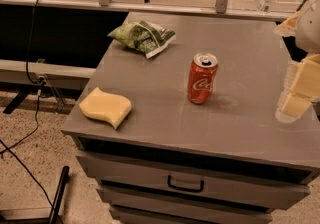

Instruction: Pick coke can

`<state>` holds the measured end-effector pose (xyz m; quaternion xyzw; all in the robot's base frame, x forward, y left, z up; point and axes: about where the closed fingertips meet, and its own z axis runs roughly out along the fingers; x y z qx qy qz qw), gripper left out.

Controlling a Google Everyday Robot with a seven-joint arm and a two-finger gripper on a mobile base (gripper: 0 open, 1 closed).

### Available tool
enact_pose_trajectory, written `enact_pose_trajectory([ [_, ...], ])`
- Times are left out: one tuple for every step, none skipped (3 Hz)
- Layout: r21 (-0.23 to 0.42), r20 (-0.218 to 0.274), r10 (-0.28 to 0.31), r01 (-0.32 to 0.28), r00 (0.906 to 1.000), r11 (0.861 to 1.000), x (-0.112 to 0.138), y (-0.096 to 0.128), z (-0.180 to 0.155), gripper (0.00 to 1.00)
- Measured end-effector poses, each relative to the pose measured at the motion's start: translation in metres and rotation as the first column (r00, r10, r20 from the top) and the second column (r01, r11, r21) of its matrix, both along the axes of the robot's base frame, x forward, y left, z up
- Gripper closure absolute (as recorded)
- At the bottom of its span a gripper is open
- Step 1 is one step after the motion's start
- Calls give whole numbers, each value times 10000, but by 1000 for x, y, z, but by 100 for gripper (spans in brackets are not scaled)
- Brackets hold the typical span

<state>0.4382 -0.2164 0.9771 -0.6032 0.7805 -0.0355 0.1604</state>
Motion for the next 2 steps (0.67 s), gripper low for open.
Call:
enact_pose_trajectory([
  [0,2,0,0,10000,10000,0,0,0,0],
  [385,234,153,-162,9996,9991,7,5,-1,0],
])
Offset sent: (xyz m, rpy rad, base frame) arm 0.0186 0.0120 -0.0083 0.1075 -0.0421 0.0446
